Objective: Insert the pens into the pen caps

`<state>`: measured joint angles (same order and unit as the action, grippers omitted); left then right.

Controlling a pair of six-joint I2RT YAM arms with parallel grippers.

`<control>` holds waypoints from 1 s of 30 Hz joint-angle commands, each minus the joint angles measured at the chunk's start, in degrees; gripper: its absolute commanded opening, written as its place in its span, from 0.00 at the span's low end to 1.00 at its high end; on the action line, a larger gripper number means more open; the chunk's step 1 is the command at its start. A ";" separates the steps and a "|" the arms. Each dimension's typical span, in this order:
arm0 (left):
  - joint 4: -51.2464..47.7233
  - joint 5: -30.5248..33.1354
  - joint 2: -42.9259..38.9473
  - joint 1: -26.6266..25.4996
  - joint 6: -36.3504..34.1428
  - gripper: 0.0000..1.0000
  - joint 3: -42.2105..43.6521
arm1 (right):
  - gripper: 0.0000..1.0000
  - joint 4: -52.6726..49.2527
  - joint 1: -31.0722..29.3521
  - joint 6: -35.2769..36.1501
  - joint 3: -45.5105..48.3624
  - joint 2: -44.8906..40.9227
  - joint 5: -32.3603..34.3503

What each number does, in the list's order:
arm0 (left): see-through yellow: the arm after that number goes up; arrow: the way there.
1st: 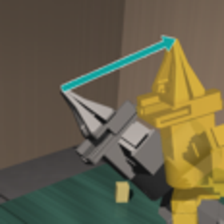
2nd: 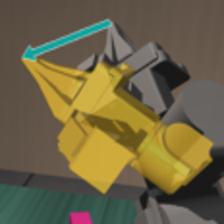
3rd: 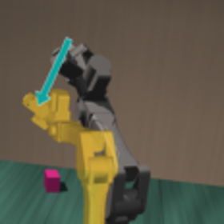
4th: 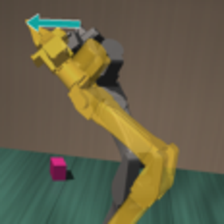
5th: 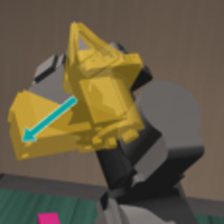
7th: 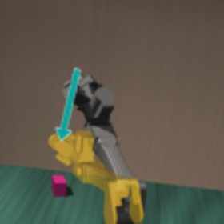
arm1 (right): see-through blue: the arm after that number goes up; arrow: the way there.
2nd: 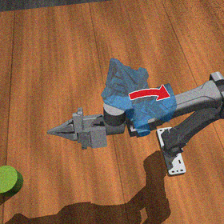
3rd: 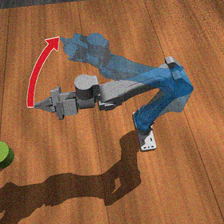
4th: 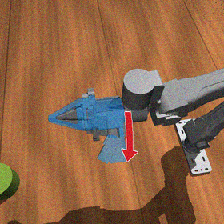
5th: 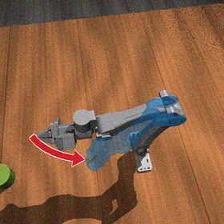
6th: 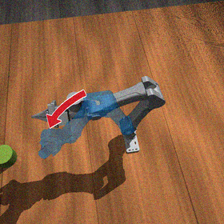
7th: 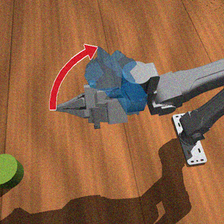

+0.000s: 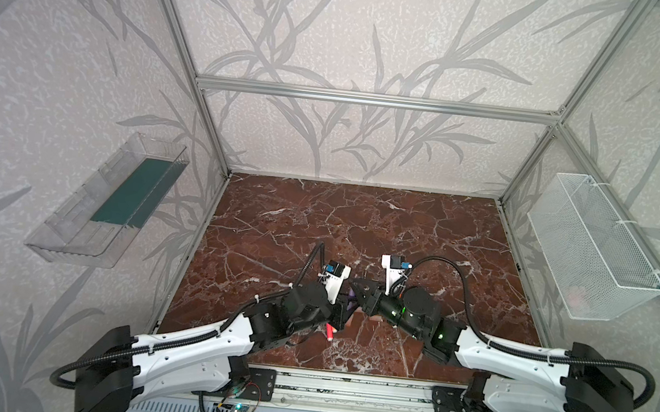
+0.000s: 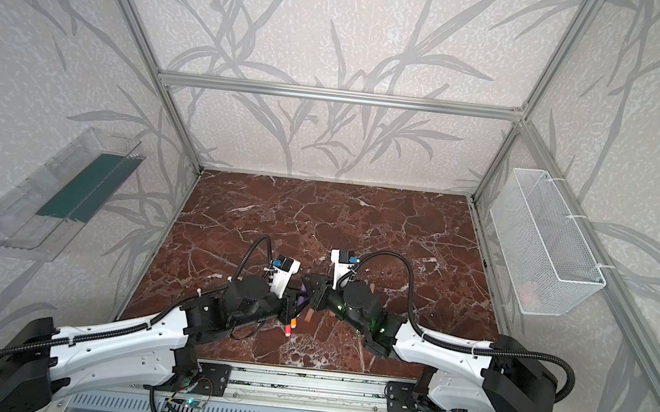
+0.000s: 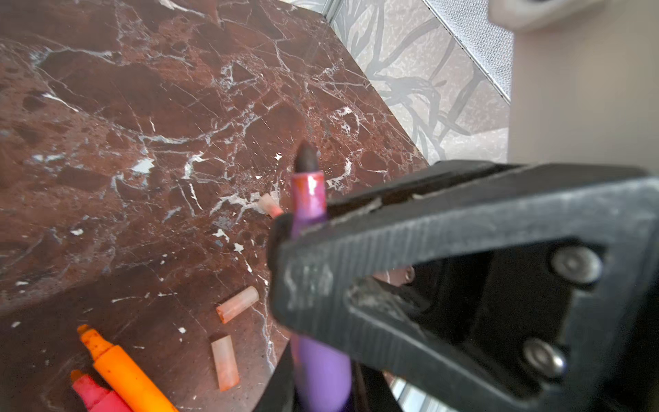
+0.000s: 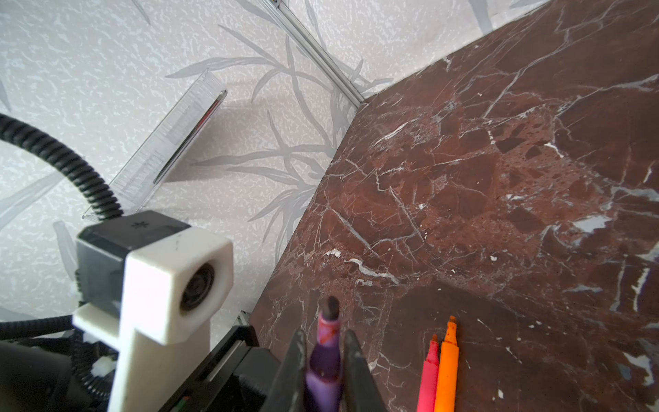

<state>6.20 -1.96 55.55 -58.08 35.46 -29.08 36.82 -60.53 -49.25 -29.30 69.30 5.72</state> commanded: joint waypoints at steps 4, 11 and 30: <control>3.26 0.55 -0.29 -0.21 -1.17 0.01 0.08 | 0.00 3.31 -1.52 -1.20 0.91 0.09 2.12; 0.10 6.41 -4.86 -0.14 1.14 0.00 3.11 | 0.33 -5.48 -1.52 0.68 1.74 -5.60 6.46; -22.24 13.81 -7.99 10.84 8.17 0.00 4.19 | 0.61 -37.76 -1.52 -2.43 3.86 -11.62 8.58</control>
<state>-11.73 9.06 47.22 -47.55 42.30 -23.40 0.99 -61.89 -49.60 -27.09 56.55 15.92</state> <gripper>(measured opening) 0.166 0.606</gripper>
